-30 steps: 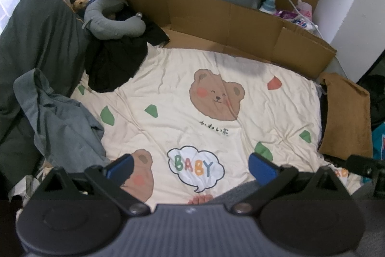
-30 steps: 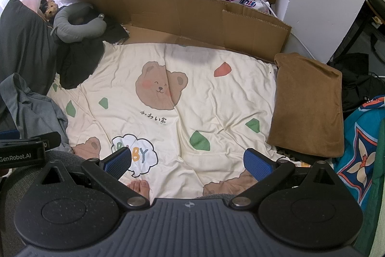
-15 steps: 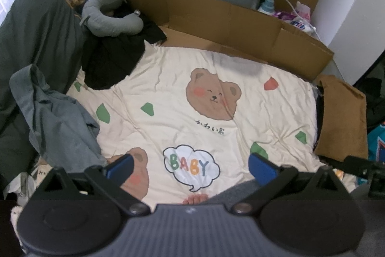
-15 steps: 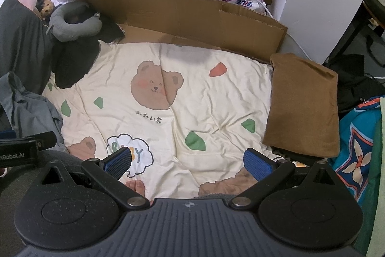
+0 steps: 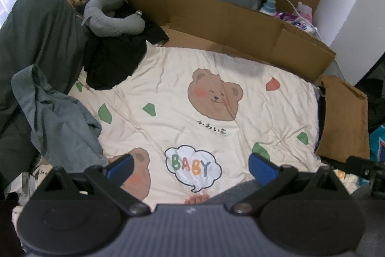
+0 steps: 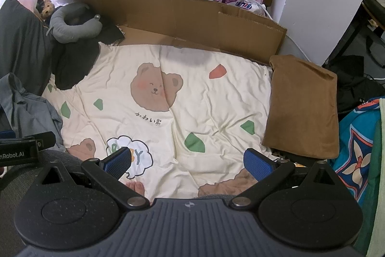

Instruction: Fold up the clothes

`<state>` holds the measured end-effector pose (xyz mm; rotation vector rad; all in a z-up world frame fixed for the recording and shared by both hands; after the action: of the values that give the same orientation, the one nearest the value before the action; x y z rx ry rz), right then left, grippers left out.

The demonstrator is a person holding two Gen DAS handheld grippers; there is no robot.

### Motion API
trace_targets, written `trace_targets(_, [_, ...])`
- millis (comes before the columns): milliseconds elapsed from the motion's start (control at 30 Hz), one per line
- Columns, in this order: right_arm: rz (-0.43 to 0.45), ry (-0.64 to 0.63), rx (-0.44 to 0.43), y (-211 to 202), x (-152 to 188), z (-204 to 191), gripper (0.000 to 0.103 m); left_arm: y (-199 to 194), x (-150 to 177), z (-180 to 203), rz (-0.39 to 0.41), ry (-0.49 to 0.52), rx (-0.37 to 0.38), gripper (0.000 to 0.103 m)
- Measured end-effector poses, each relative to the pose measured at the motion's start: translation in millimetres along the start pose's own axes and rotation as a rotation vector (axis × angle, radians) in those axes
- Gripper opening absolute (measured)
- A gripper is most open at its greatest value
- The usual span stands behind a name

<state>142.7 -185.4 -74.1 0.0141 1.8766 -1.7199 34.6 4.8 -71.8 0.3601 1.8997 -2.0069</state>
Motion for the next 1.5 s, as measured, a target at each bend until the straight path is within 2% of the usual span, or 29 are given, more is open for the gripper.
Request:
trace_targets(467, [0.024,0.013,-0.010,-5.5,-0.1,1.5,0.102,-0.6,-0.8,-0.6,-0.001,-0.001,-0.014,0.102])
trace_targets(767, [0.007,0.051,-0.035,-7.9,-0.7,8.4,0.102,2.5,-1.5,-0.3,-0.020,-0.006,0.013,0.102])
trace_targets(1267, [0.037,0.072,-0.010,-17.8,-8.1,21.7,0.102,-0.9,-14.0,4.6,-0.005,0.020,0.035,0.102])
trace_targets(1500, [0.042,0.075,-0.005,-15.9,-9.6,27.1,0.102,-0.8,-18.6,-1.5,0.001,0.002,0.030,0.102])
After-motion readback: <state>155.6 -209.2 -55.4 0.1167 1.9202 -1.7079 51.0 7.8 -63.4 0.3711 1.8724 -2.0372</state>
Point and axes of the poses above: each gripper's, at about its wrist camera, not at the fingertips, and y roughly the way its jaws point, z to its right, x to its underside, the point moved 8 cm from there along y, roughly the way its jaws point, and after that the axes turned 5 degrees about x, right-handed, at the moved point
